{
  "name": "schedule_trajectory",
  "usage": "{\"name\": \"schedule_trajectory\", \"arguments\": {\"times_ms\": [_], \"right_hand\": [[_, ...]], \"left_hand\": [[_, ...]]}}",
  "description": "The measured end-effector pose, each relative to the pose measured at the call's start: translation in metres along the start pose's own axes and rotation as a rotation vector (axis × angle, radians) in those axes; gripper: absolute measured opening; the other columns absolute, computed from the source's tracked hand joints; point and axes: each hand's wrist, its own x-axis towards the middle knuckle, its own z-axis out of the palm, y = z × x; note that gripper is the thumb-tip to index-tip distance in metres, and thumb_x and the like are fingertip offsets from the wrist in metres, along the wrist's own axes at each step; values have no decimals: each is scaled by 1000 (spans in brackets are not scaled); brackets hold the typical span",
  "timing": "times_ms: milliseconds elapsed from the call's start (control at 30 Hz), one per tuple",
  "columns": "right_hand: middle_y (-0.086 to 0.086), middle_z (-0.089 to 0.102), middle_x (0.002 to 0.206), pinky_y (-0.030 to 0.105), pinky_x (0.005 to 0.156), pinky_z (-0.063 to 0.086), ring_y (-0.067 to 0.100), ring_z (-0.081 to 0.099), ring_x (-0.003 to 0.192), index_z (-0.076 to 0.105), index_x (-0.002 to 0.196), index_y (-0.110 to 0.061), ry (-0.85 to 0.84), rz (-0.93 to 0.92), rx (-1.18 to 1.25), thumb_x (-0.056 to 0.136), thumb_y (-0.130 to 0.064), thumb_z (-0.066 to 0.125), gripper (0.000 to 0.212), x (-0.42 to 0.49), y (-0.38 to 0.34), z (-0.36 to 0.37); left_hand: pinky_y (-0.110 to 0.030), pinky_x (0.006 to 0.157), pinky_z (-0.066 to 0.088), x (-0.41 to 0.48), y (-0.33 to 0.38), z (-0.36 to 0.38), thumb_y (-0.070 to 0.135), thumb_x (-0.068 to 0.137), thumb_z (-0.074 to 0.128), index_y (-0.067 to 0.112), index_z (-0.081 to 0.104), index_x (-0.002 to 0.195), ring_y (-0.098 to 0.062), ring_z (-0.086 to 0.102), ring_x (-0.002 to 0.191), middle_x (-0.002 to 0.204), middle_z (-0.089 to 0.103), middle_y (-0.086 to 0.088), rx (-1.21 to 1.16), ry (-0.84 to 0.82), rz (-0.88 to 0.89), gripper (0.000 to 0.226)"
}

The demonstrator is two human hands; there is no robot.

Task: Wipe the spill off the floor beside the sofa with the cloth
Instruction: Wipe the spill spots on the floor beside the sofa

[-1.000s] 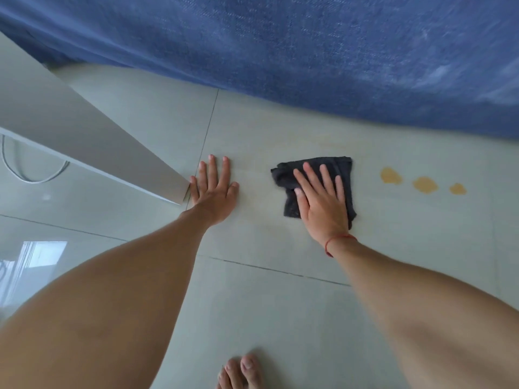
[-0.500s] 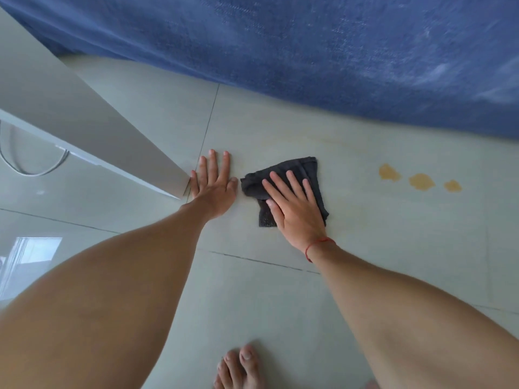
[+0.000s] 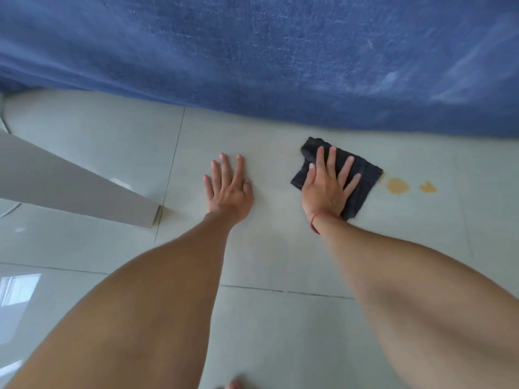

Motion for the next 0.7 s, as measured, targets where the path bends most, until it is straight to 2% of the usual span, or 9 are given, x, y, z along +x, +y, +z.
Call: {"name": "schedule_trajectory", "arguments": {"times_ms": [67, 167, 267, 333, 500, 600, 700], "right_hand": [[-10, 18, 160, 57, 116, -1, 31, 7, 149, 26, 148, -32, 11, -111, -30, 101, -40, 27, 48, 1, -22, 9], [-11, 24, 158, 56, 118, 4, 29, 12, 148, 30, 147, -33, -59, -327, -39, 100, -39, 27, 47, -12, -37, 18], [-8, 41, 150, 53, 117, 19, 30, 31, 143, 44, 141, -29, -98, -577, -45, 98, -37, 28, 46, -31, -13, 10], [-9, 42, 149, 46, 117, 19, 26, 35, 141, 45, 140, -29, -132, -657, -91, 99, -37, 27, 46, -39, 22, 2], [-10, 37, 152, 41, 118, 10, 23, 27, 145, 38, 143, -31, -122, -477, -131, 99, -49, 6, 58, -31, 74, -21], [-12, 24, 158, 45, 119, 4, 21, 14, 148, 30, 147, -33, -73, -277, -71, 98, -47, 13, 54, -21, 52, -15], [-12, 17, 160, 53, 118, -1, 24, 5, 149, 24, 148, -34, -36, -124, -34, 101, -41, 24, 48, -12, 13, 0]], "left_hand": [[-43, 119, -11, 5, 0, 6, 34, 101, 20, 27, -9, 154, -22, -18, 149, 161, -20, -2, 60, 11, -20, 60], [-41, 120, -12, 7, -4, 1, 34, 102, 19, 20, -14, 153, -19, -20, 149, 161, -22, 1, 83, -43, -18, 63], [-40, 120, -13, 7, -2, -7, 34, 102, 18, 19, -16, 153, -18, -22, 148, 160, -24, 1, 76, -86, -21, 63], [-39, 121, -11, 4, -2, -11, 35, 102, 19, 18, -15, 153, -18, -20, 149, 161, -22, 0, 68, -95, -3, 64], [-40, 123, -3, 0, -40, -32, 41, 101, 22, 17, -8, 155, -18, -11, 151, 163, -15, -2, 99, 7, -113, 66], [-40, 123, -1, 0, -59, -34, 42, 101, 18, 18, -10, 154, -17, -11, 151, 162, -16, -1, 131, -44, -110, 64], [-37, 123, -5, 2, -61, -29, 43, 101, 14, 20, -13, 154, -16, -15, 150, 161, -20, 1, 125, -54, -114, 63]]}}
